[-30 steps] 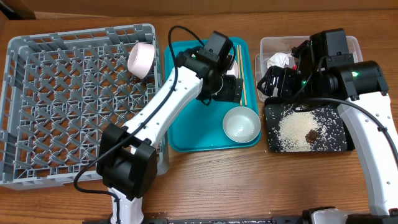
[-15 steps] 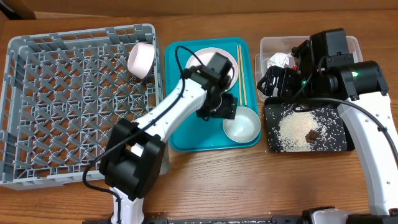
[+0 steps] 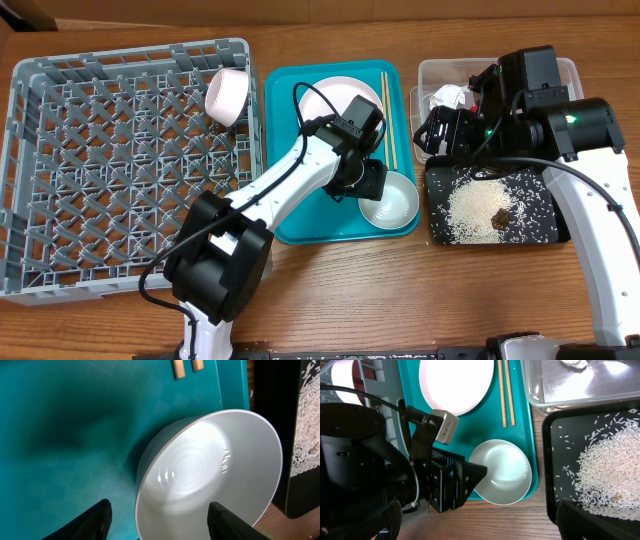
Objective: Sort waste into correct bins and load items into the dishwasher
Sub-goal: 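Grasp the rim of the pale green bowl with the left gripper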
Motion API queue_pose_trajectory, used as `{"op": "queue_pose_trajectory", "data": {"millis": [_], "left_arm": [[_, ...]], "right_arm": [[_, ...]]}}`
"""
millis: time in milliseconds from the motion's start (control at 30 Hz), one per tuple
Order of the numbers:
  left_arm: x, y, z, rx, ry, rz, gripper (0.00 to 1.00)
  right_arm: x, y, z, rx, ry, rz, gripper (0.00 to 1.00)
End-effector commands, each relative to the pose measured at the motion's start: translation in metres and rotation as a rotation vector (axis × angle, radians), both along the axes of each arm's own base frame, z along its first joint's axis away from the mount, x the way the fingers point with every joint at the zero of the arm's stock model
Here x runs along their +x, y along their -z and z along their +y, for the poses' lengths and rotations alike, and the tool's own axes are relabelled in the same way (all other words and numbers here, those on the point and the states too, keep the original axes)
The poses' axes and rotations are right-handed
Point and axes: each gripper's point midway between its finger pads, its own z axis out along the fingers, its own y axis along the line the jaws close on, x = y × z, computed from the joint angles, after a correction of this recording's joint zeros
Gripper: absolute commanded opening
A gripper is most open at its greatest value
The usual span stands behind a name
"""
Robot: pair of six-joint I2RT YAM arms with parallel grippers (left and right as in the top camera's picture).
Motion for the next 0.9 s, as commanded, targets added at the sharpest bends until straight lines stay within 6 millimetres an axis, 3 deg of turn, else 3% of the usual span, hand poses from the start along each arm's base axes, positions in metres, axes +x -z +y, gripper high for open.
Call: {"op": "queue_pose_trajectory", "data": {"millis": [0,233,500,600,733,800,867], "left_arm": [[-0.008,0.02,0.0,0.022,-0.006,0.051,0.63],[-0.01,0.033,0.002,0.041,-0.019,0.084,0.6],[-0.011,0.038,0.004,0.052,-0.02,0.094,0.35],[-0.006,0.038,0.011,0.082,-0.033,0.078,0.32],[-0.004,0.034,0.016,0.091,-0.046,0.087,0.18],[-0.001,0.028,0.018,0.094,-0.053,0.092,0.04],[0.001,0.024,0.017,0.092,-0.047,0.088,0.04]], "right_arm": [[0.002,-0.006,-0.001,-0.003,-0.004,-0.024,1.0],[0.002,-0.006,-0.001,-0.003,-0.004,-0.024,1.0],[0.002,-0.006,-0.001,-0.003,-0.004,-0.024,1.0],[0.002,-0.006,-0.001,-0.003,-0.004,-0.024,1.0],[0.002,-0.006,-0.001,-0.003,-0.004,-0.024,1.0],[0.002,-0.006,-0.001,-0.003,-0.004,-0.024,1.0],[0.002,-0.006,-0.001,-0.003,-0.004,-0.024,1.0]]}}
